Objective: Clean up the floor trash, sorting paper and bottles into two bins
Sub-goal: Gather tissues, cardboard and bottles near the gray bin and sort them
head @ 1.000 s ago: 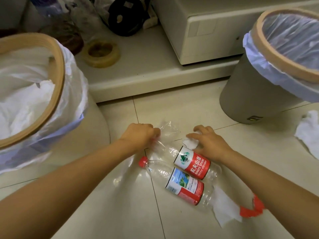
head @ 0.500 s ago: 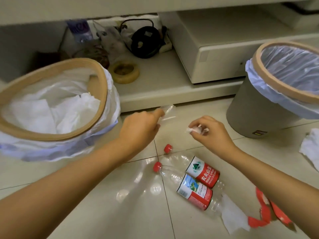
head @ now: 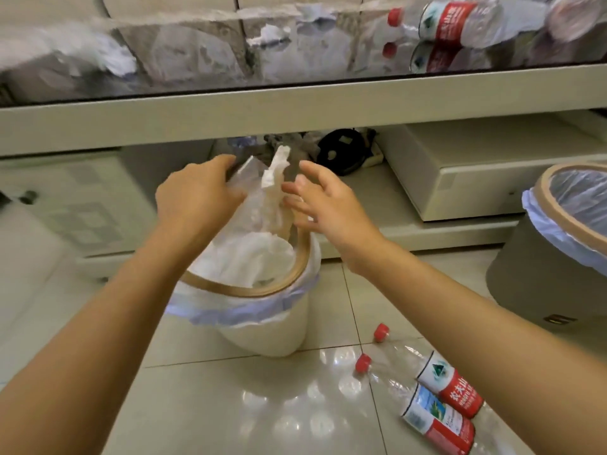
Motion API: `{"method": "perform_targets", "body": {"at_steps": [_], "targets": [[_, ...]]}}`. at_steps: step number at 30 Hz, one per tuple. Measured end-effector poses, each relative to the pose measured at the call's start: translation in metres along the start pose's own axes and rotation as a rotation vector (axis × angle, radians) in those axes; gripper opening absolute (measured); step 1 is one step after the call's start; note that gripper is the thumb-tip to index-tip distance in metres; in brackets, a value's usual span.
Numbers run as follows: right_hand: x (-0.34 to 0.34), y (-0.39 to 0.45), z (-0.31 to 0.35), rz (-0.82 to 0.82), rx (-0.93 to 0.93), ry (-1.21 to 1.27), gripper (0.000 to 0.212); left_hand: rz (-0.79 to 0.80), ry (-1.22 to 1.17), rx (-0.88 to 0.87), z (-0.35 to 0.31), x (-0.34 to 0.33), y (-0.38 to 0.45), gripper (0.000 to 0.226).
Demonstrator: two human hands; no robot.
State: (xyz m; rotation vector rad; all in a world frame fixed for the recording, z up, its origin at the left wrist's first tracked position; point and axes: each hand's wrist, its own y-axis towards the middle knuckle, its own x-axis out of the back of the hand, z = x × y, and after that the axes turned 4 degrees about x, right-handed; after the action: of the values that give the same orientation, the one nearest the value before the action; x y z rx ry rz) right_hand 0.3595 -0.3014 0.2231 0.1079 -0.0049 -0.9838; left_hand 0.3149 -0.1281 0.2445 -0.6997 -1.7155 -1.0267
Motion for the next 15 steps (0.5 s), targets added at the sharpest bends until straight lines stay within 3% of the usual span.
{"method": "perform_targets", "body": {"at_steps": [3,9,15], "targets": [[-0.005,-0.004,-0.007,0.069,-0.081,-0.016,0.048,0.154,0.131,0.078,0.020,-0.005,-0.001,0.072],[0.041,-0.029,-0.024,-0.014,-0.030,-0.235,0.031,-0.023,-0.069,-0.152,-0.005,-0.023,-0.021,0.033],[0.133,-0.074,-0.068,-0.027,-0.164,-0.447,0.022,0.259,-0.410,-0.382,-0.093,-0.045,-0.069,0.032]]}}
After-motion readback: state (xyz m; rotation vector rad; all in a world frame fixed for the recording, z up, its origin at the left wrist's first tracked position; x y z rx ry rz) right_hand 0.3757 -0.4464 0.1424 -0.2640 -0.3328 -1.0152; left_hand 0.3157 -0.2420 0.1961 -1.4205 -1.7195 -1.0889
